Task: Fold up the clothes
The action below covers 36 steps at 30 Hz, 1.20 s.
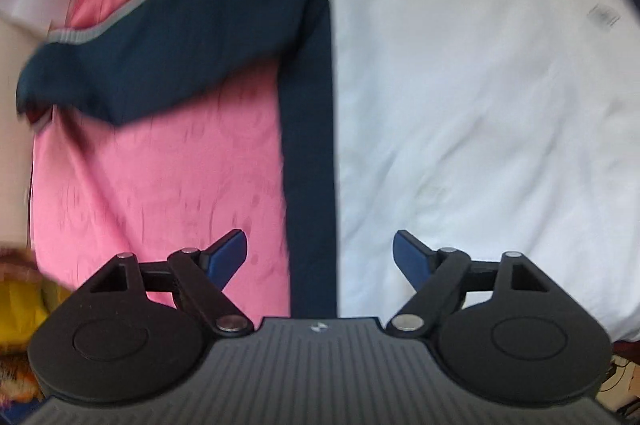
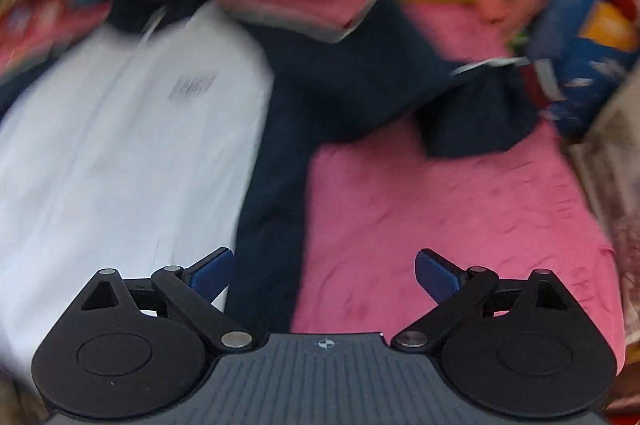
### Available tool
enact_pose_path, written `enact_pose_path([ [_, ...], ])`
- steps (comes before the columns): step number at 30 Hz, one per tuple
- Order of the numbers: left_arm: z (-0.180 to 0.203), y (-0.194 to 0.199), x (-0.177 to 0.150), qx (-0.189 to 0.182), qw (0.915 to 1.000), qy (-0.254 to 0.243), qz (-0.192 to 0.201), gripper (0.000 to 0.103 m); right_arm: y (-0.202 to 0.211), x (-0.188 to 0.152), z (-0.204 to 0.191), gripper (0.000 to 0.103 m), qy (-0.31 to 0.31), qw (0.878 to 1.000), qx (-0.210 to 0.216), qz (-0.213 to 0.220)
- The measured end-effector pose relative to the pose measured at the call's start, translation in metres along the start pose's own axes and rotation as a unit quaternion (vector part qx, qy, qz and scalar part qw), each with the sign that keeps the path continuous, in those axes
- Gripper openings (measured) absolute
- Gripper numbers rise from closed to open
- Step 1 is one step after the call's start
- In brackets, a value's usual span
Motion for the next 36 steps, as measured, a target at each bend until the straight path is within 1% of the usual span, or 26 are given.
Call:
enact_pose_path([
  [2,0.006,0.011,0.014,-0.003,0.9997,-0.010,0.022,0.082,0.002,0.020,0.031,0.098,-0.062,0.997,-0.025,0.034],
  [4,0.013,0.017,0.028,0.000,0.9992,-0.017,0.036,0.082,-0.001,0.038,0.068,0.095,-0.125,0.989,-0.046,0.068],
  [5,0.017,0.019,0.034,0.002,0.9991,-0.018,0.039,0.082,-0.003,0.047,0.088,0.092,-0.157,0.983,-0.052,0.084],
  [6,0.021,0.019,0.040,0.002,0.9990,-0.018,0.040,0.082,-0.009,0.055,0.103,0.087,-0.175,0.979,-0.057,0.092],
  [8,0.030,0.020,0.055,0.001,0.9990,-0.019,0.041,0.082,-0.021,0.071,0.134,0.081,-0.211,0.969,-0.067,0.107],
  [9,0.036,0.021,0.063,0.001,0.9989,-0.020,0.043,0.082,-0.024,0.081,0.144,0.074,-0.218,0.968,-0.072,0.103],
  [10,0.041,0.023,0.072,0.001,0.9988,-0.021,0.044,0.082,-0.023,0.085,0.146,0.072,-0.219,0.968,-0.059,0.103],
  [11,0.046,0.027,0.080,-0.004,0.9988,-0.020,0.044,0.082,-0.021,0.088,0.149,0.072,-0.219,0.969,-0.045,0.104],
  [12,0.051,0.032,0.088,-0.012,0.9988,-0.019,0.043,0.082,-0.009,0.092,0.142,0.074,-0.209,0.972,-0.020,0.106],
  [13,0.056,0.038,0.094,-0.025,0.9987,-0.018,0.039,0.082,0.002,0.096,0.131,0.077,-0.184,0.978,0.006,0.100],
  [14,0.063,0.046,0.099,-0.036,0.9986,-0.020,0.034,0.082,0.014,0.096,0.115,0.084,-0.148,0.985,0.011,0.093],
  [15,0.071,0.054,0.102,-0.046,0.9983,-0.022,0.027,0.085,0.026,0.096,0.099,0.089,-0.110,0.990,0.014,0.086],
  [16,0.079,0.062,0.106,-0.055,0.9980,-0.025,0.021,0.086,0.038,0.095,0.084,0.092,-0.078,0.993,0.003,0.086],
  [17,0.089,0.071,0.108,-0.062,0.9972,-0.035,0.022,0.086,0.050,0.095,0.070,0.096,-0.047,0.995,-0.008,0.087],
  [18,0.100,0.081,0.109,-0.069,0.9959,-0.051,0.029,0.087,0.059,0.094,0.059,0.098,-0.034,0.996,-0.013,0.087],
  [20,0.120,0.098,0.112,-0.082,0.9924,-0.081,0.042,0.094,0.071,0.091,0.042,0.099,-0.021,0.997,-0.008,0.079],
  [23,0.145,0.115,0.114,-0.102,0.9856,-0.119,0.063,0.094,0.085,0.088,0.024,0.099,-0.009,0.997,-0.012,0.073],
  [28,0.160,0.122,0.118,-0.110,0.9803,-0.145,0.076,0.094,0.099,0.084,0.015,0.101,-0.014,0.997,-0.011,0.073],
  [31,0.162,0.118,0.121,-0.108,0.9802,-0.150,0.072,0.094,0.102,0.077,0.018,0.101,-0.025,0.997,-0.015,0.069],
  [36,0.169,0.118,0.120,-0.105,0.9804,-0.153,0.066,0.094,0.096,0.071,0.026,0.102,-0.034,0.997,-0.019,0.061],
])
Point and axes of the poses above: each gripper's, at about its wrist camera, not at the fingertips, and y roughly against the way its jaws point, z to its right, x to its top, the point moved 2 cm from there along -y, roughly the way its jaws point, and after that the axes turned 3 degrees about x, right-handed, at the moved point
